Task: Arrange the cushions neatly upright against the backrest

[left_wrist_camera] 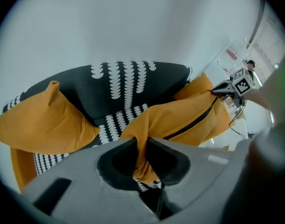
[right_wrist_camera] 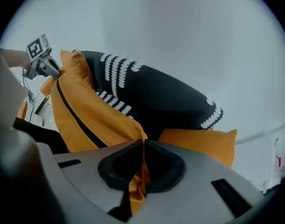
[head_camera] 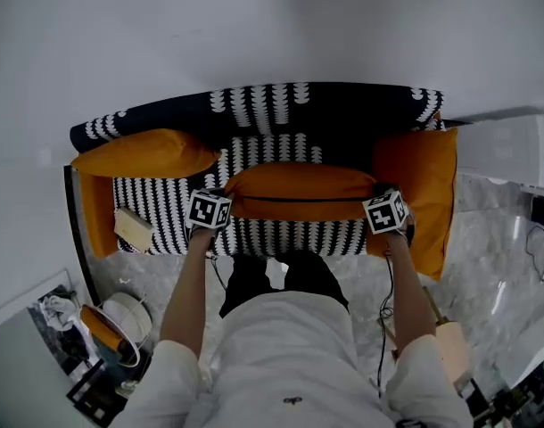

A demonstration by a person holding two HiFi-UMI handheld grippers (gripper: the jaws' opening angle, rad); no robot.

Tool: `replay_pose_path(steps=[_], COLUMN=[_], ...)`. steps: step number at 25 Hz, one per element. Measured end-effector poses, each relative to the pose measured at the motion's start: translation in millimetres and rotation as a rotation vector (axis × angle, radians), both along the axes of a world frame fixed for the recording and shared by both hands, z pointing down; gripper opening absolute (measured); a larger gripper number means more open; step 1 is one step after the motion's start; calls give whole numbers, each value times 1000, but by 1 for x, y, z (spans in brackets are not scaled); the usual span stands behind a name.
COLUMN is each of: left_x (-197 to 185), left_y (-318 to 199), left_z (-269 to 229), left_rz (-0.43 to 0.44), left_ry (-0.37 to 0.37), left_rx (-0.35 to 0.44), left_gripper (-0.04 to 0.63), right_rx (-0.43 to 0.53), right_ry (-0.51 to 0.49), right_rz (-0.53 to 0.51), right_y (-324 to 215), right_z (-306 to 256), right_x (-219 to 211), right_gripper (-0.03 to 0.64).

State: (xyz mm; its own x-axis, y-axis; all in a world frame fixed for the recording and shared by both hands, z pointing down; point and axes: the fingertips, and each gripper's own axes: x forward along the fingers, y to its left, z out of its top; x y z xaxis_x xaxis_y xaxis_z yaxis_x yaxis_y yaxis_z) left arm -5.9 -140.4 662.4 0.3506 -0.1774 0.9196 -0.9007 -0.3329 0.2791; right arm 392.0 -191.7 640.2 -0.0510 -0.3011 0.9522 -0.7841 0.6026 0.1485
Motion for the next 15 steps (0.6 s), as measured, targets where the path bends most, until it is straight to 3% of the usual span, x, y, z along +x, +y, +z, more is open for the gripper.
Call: replay_pose_path(steps=[7,15], left_x=[-18,-42], left_y=[-54,-56], left_z=[20,31], left_rz=[-45,-180], left_ry=[-63,7], left_rx=[3,-51], left_gripper=[49,49], right_rx=[167,226], right_ry=[27,-26], right_rz=[1,-52], right_y=[-70,-114], right_z=[-10,-24], right_x=[-22,-55], right_gripper=[15,12])
